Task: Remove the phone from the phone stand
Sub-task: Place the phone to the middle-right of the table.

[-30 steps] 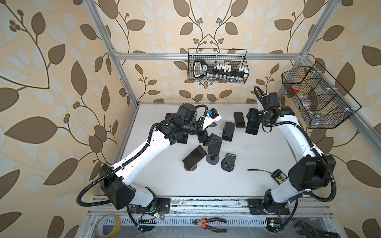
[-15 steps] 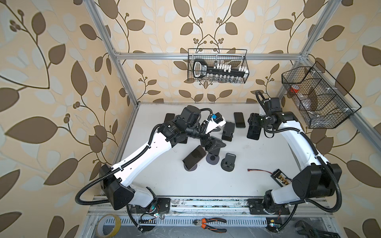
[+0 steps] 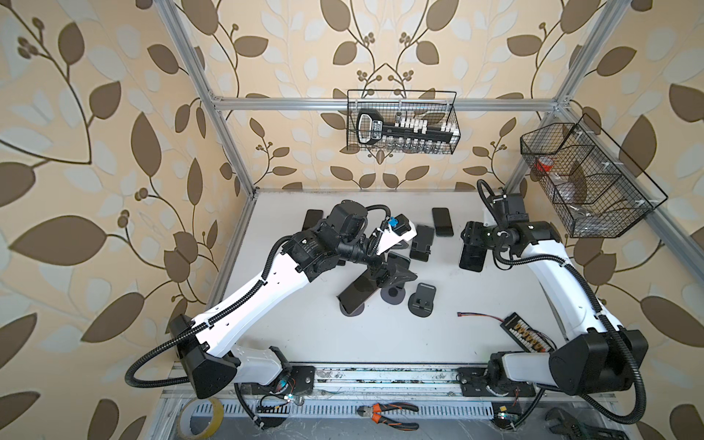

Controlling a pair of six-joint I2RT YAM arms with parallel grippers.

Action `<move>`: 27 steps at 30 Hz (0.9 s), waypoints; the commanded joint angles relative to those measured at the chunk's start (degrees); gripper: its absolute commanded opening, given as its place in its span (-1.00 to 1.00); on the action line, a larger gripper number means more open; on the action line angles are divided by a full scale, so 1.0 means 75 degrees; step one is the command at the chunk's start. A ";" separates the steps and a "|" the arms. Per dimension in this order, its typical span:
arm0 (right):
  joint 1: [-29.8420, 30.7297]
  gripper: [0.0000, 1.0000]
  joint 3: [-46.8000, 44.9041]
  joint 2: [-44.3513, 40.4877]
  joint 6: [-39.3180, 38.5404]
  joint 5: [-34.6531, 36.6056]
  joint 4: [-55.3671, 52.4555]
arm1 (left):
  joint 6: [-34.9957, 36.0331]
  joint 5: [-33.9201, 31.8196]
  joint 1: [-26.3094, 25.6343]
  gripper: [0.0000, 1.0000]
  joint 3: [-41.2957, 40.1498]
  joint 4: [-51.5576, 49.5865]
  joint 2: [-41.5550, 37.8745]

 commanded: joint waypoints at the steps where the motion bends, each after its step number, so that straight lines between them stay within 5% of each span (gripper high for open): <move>1: -0.0037 0.26 -0.0186 -0.0332 -0.0062 -0.0090 -0.0006 | -0.0061 -0.0018 -0.0100 0.80 -0.0057 -0.0045 -0.0290; 27: -0.0045 0.27 -0.0888 -0.0092 0.0254 -0.0266 0.0771 | -0.0216 -0.0663 -0.0475 0.80 -0.0465 -0.0278 -0.0800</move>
